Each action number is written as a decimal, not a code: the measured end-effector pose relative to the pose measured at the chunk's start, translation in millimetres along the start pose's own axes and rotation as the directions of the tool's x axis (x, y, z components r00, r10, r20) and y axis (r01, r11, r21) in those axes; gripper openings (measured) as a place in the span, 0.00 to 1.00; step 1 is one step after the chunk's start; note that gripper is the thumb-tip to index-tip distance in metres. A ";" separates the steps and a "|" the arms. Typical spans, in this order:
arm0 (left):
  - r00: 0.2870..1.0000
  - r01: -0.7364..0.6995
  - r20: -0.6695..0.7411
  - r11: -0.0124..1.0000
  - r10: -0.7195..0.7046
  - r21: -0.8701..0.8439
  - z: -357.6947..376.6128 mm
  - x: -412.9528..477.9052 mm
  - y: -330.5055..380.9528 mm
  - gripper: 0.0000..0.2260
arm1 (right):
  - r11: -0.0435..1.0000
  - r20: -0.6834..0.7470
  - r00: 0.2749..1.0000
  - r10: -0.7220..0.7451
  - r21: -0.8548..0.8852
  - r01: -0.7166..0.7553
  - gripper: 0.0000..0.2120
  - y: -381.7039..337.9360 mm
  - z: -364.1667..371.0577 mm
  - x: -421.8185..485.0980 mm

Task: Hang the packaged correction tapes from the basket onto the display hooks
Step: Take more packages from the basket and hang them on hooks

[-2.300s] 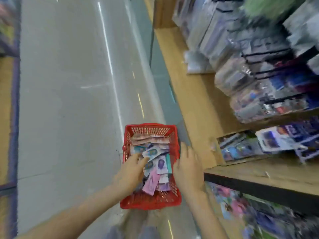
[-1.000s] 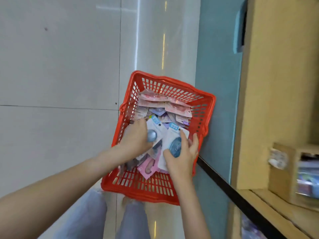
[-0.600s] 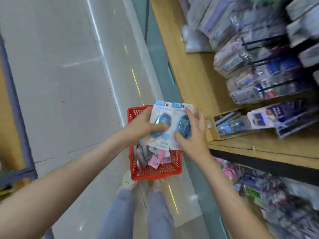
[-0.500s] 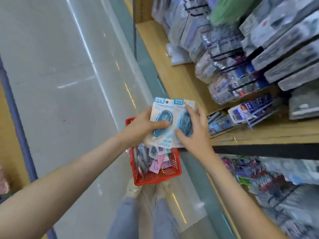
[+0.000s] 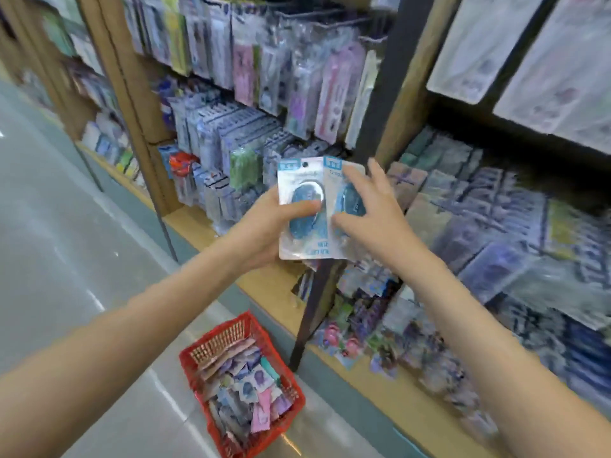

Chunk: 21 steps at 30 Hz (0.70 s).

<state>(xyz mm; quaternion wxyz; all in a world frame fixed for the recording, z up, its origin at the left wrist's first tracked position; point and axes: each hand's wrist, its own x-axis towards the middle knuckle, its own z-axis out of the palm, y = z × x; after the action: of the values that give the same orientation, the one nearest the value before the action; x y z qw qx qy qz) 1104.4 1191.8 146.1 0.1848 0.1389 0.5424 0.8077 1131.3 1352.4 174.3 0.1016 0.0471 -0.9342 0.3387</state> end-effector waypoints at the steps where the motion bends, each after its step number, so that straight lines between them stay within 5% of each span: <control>1: 0.999 -0.029 0.028 1.000 0.029 0.001 20.7 -0.5 7.1 0.14 | 1.000 -0.033 0.999 -0.005 -0.004 0.005 0.34 -2.6 -21.8 -8.3; 12: 0.932 -0.320 0.212 0.941 0.293 0.107 167.5 1.0 105.6 0.11 | 0.980 -0.346 0.921 -0.181 -0.146 0.138 0.35 -31.3 -196.5 -66.4; 21: 0.834 -0.495 0.329 0.864 0.443 0.090 215.8 48.4 186.5 0.17 | 0.885 -0.587 0.689 -0.425 -0.429 0.181 0.35 -59.6 -295.0 -45.9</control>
<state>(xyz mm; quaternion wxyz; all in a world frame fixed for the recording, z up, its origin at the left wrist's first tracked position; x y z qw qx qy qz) 1125.3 1327.5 400.8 0.0473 0.4033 0.5248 0.7481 1231.9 1497.2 422.5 0.4897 0.0611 -0.8575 0.1457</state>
